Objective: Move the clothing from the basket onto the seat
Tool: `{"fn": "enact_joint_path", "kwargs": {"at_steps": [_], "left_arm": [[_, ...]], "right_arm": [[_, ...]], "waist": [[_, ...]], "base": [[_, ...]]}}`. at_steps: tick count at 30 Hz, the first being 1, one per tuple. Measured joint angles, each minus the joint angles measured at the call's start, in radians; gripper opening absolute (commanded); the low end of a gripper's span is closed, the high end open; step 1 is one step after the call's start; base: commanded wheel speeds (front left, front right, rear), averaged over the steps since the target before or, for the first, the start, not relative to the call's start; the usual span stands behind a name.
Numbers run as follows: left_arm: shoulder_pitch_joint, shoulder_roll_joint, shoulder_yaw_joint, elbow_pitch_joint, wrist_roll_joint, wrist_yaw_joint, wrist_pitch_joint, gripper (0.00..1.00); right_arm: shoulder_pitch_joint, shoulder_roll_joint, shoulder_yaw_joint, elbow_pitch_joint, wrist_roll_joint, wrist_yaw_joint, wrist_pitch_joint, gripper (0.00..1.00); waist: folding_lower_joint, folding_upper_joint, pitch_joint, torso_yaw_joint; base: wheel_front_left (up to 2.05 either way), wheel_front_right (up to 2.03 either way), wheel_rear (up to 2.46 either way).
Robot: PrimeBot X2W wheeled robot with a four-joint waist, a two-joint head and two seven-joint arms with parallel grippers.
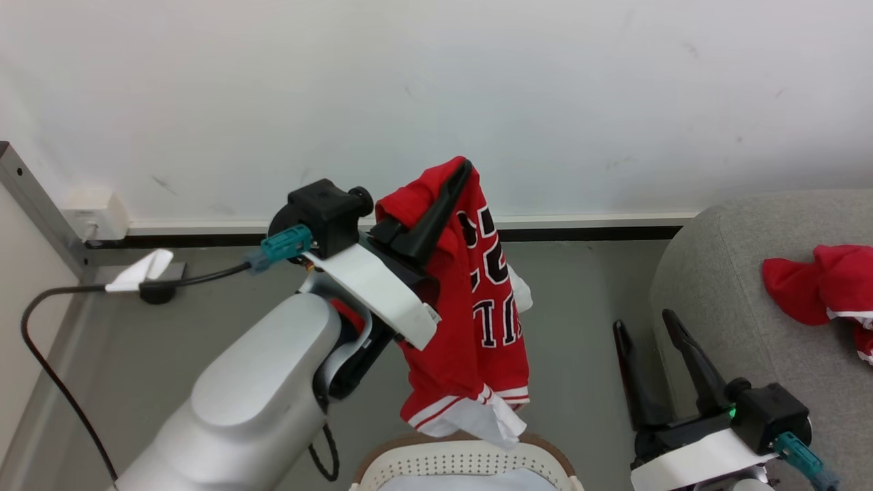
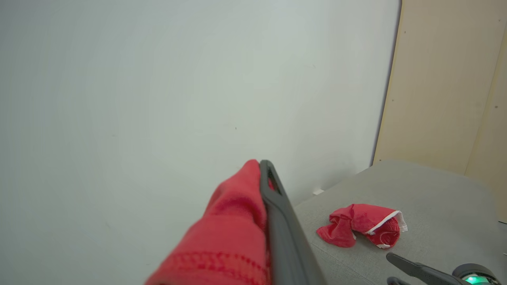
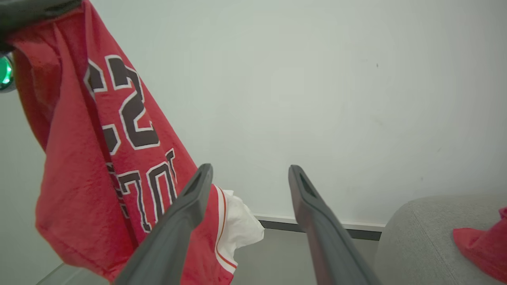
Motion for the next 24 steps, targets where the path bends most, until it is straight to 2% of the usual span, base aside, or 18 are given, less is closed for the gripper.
{"fn": "enact_joint_path", "kwargs": {"at_steps": [11,17,24], "left_arm": [[0.018,-0.002,-0.012,-0.034,-0.011,0.012,0.002,0.0],[0.028,-0.016,-0.036,-0.038,-0.011,0.012,0.008,0.0],[0.043,-0.036,-0.067,-0.049,-0.011,0.012,0.015,0.0]], "right_arm": [[-0.04,-0.002,0.122,0.066,0.0,0.0,0.0,1.0],[-0.091,-0.001,0.241,0.162,0.035,0.0,0.0,1.0],[-0.163,0.007,0.325,0.324,0.042,0.0,0.0,1.0]], "waist": [[0.0,0.0,-0.002,0.015],[0.0001,0.0,-0.009,0.034],[0.0,0.0,-0.021,0.069]], "base": [[0.0,0.0,0.0],[0.0,0.0,0.0],[0.0,0.0,0.0]]}}
